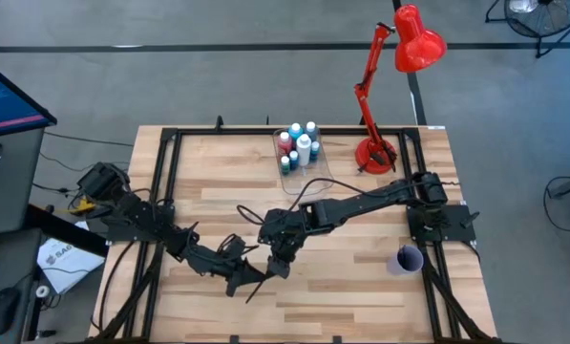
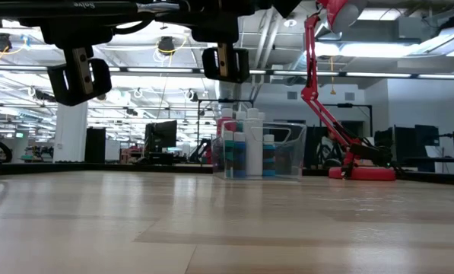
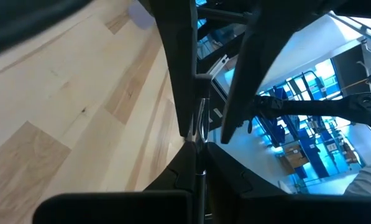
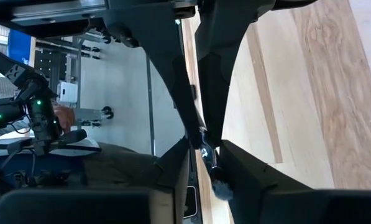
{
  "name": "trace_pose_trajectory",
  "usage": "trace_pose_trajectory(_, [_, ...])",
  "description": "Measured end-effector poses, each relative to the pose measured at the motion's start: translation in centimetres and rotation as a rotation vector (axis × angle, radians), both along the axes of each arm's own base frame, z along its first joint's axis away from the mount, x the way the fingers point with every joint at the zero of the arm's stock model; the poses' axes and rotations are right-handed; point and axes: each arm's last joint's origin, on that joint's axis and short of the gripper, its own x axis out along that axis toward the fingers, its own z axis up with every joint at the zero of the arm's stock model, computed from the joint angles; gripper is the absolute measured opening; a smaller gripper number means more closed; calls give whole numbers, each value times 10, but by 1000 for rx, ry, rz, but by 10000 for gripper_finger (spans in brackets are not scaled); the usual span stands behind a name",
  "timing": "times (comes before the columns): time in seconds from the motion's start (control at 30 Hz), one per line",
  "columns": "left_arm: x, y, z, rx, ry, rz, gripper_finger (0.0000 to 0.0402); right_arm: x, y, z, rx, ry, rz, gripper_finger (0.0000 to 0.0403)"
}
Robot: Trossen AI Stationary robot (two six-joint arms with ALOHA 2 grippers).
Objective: Pick & Place Paint Supplies
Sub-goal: Put the silver paintbrush into the purple cup
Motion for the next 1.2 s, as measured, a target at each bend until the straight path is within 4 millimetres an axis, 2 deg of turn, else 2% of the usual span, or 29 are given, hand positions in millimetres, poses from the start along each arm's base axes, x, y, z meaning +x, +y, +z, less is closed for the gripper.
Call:
trace_pose_trajectory(0.37, [0, 0, 0, 2, -3, -4, 8, 0, 0, 0, -8, -11, 10, 11])
trace_pose_trajectory(0.53, [0, 0, 0, 0, -3, 0, 20, 0, -1, -1, -10, -7, 10, 16])
trace_pose_trajectory(0.87, [-1, 1, 3, -7, -8, 10, 78, -1, -1, -1, -12, 9, 12, 10])
trace_pose_trajectory(1.2, [-6, 6, 24, -20, -79, 62, 149, -14, -2, 1, -32, 122, 14, 7])
